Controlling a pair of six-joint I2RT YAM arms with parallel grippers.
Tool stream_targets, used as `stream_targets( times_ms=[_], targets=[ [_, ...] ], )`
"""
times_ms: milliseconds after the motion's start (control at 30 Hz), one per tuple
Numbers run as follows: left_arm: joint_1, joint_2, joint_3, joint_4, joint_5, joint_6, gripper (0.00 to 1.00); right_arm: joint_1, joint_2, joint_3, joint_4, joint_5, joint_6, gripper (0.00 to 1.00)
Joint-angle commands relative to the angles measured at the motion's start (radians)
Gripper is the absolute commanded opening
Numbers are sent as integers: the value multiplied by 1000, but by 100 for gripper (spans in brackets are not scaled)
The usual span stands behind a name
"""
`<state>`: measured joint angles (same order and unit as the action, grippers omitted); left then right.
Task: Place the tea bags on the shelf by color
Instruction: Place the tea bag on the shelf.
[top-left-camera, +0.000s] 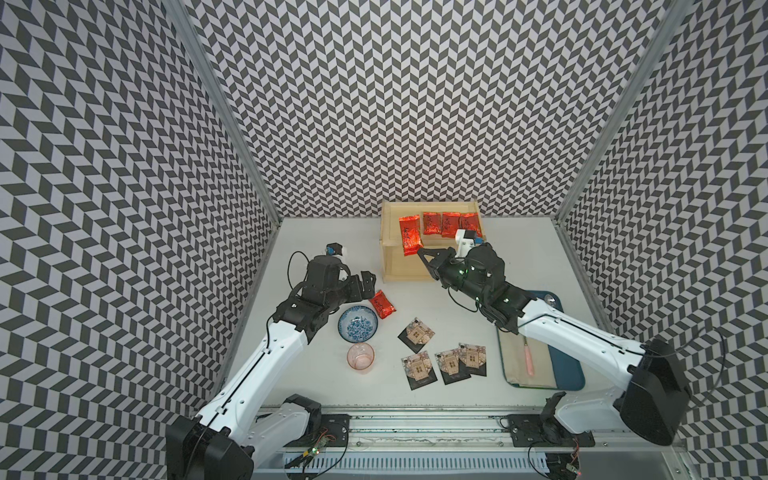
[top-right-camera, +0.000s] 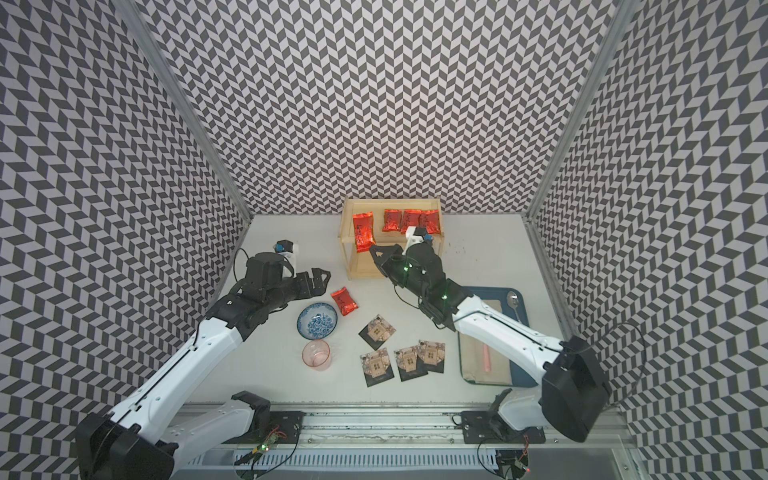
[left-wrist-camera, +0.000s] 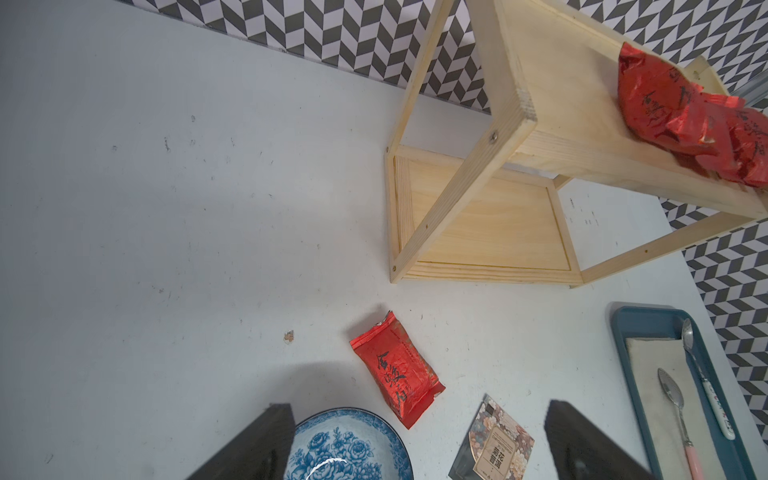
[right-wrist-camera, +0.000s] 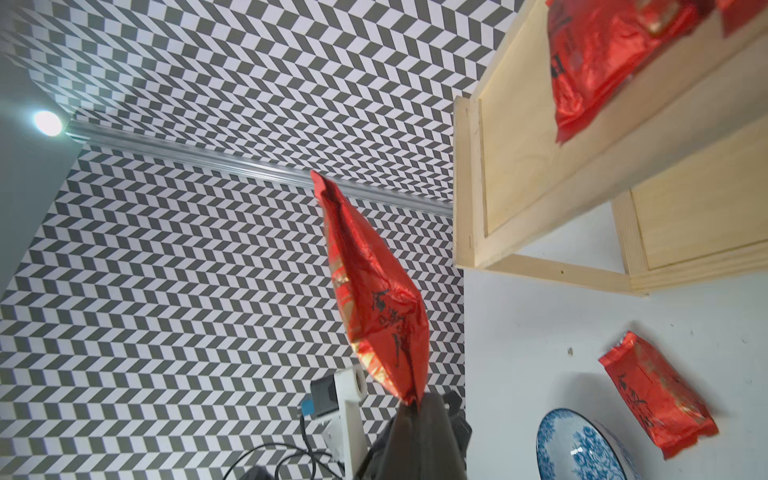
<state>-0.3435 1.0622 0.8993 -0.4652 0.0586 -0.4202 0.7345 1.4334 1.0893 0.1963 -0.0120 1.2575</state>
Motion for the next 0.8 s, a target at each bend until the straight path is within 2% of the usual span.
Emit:
stream_targets(
  times_ms=[0,267,767],
  targets=[
    [6,-14,-6,8,10,5,99,-33,64,82,-8,41,-23,0],
    [6,-10,-5,7,13,6,99,-111,200,220,-62,10,-47,0],
    [6,-2,0,0,8,4,99,-124,278,267,-68,-27,-42,0]
  ],
)
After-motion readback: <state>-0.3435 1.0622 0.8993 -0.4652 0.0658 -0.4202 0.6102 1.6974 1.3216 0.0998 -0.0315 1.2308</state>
